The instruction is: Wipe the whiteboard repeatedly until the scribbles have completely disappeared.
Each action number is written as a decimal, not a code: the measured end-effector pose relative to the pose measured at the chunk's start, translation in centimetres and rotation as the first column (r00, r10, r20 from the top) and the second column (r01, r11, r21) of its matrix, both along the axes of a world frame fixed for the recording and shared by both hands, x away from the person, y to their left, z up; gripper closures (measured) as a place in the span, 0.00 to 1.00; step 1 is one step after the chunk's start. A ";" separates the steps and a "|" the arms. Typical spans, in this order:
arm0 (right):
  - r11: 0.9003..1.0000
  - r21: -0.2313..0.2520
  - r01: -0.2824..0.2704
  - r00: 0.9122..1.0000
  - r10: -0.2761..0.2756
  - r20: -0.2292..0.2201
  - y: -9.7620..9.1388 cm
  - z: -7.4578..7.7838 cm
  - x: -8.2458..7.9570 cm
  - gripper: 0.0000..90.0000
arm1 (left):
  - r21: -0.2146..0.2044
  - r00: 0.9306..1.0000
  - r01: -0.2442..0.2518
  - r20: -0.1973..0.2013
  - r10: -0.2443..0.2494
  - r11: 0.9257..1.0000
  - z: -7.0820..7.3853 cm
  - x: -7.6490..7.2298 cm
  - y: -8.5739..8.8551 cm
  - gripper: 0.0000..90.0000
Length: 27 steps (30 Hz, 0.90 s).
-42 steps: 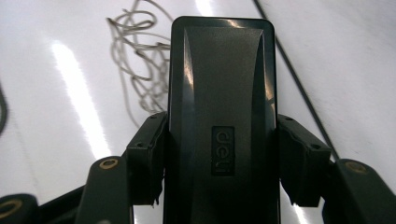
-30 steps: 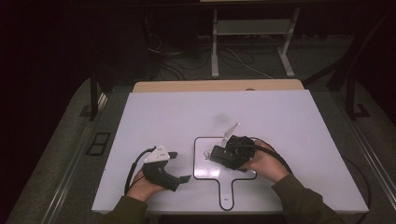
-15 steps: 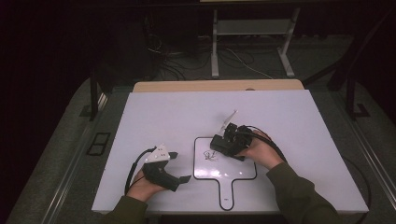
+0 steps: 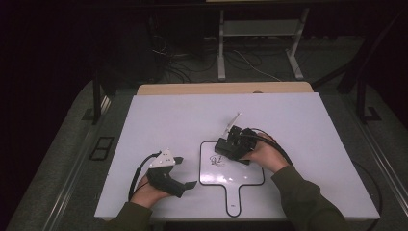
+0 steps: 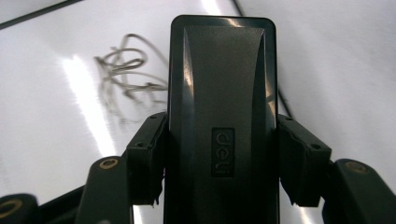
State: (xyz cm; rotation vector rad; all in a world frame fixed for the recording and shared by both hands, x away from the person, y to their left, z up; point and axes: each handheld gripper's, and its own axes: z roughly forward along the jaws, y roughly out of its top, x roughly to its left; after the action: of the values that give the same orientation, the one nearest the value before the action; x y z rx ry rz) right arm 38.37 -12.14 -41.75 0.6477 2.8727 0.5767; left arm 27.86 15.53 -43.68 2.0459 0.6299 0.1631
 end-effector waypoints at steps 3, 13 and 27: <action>1.000 0.004 -0.015 1.000 0.015 -0.006 0.3 0.0 -0.8 0.43 | 0.005 1.000 0.004 0.003 -0.004 1.000 0.0 0.0 0.0 0.00; 0.996 0.005 -0.090 0.996 0.090 -0.009 1.4 0.1 -3.6 0.43 | 0.005 1.000 0.003 0.003 -0.003 1.000 0.0 0.0 0.0 0.00; 0.999 0.010 -0.031 0.999 0.031 -0.008 1.5 0.0 0.1 0.43 | 0.001 1.000 0.004 0.003 -0.004 1.000 0.0 0.0 0.0 0.00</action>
State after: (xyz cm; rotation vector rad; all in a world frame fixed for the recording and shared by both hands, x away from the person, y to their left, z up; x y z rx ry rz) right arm 38.50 -10.59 -41.74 0.6090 2.8944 0.5938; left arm 27.85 15.49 -43.67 2.0471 0.6239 0.1646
